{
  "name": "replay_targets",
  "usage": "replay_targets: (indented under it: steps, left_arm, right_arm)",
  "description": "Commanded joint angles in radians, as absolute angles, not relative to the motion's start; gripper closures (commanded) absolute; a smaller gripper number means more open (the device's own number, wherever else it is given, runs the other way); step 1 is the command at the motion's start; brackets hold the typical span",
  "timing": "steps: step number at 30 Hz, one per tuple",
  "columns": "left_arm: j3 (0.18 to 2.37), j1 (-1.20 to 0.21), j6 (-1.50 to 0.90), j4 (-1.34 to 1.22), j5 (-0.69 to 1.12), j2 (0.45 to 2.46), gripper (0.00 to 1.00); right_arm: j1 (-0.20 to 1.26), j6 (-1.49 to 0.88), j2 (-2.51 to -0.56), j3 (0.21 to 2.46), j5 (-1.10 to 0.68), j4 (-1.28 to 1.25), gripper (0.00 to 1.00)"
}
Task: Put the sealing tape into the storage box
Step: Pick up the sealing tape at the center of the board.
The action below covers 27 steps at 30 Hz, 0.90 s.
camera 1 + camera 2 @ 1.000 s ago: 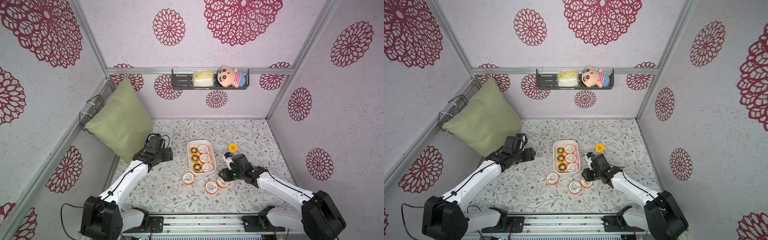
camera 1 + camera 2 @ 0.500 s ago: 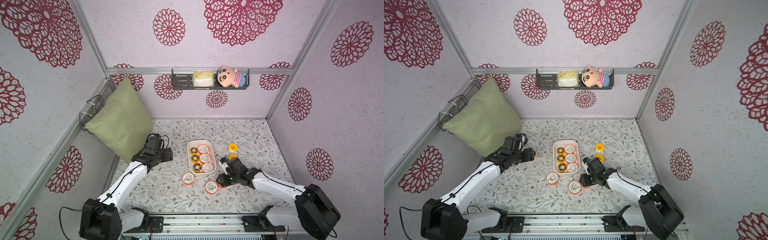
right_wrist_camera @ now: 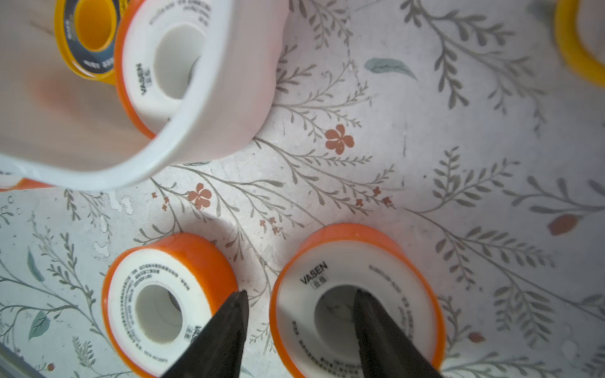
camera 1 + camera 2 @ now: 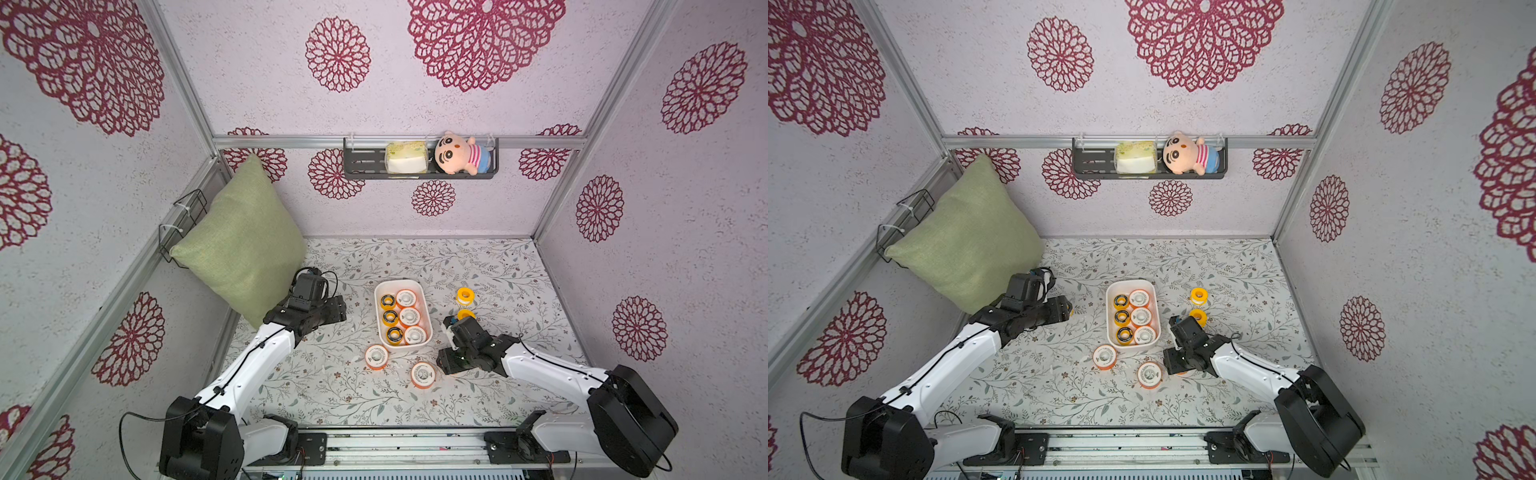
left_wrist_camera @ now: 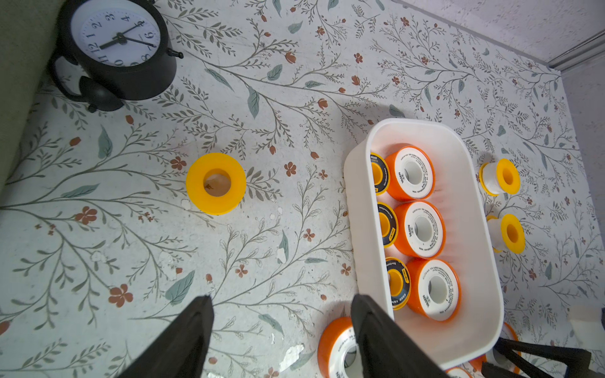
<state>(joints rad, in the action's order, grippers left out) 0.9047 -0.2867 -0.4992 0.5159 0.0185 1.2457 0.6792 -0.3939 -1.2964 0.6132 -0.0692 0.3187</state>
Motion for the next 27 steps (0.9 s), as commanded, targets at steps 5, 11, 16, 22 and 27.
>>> replay_targets:
  steps: [5,11,16,22,27]
  left_arm:
    - [0.896,-0.278,-0.503,0.492,0.033,1.261,0.26]
    - [0.893,-0.278,-0.524,0.468,0.063,1.266,0.27]
    - [0.881,-0.278,-0.550,0.432,0.101,1.279,0.26]
    - [0.878,-0.281,-0.584,0.373,0.169,1.314,0.29]
    - [0.889,-0.315,-0.612,0.313,0.216,1.370,0.31]
  right_arm:
    - [0.686,-0.395,-1.312,0.652,-0.021,0.358,0.48]
    - [0.688,-0.384,-1.333,0.659,0.008,0.375,0.53]
    - [0.698,-0.377,-1.366,0.666,0.019,0.376,0.53]
    - [0.713,-0.389,-1.420,0.687,0.073,0.385,0.59]
    - [0.713,-0.420,-1.408,0.682,0.109,0.364,0.72]
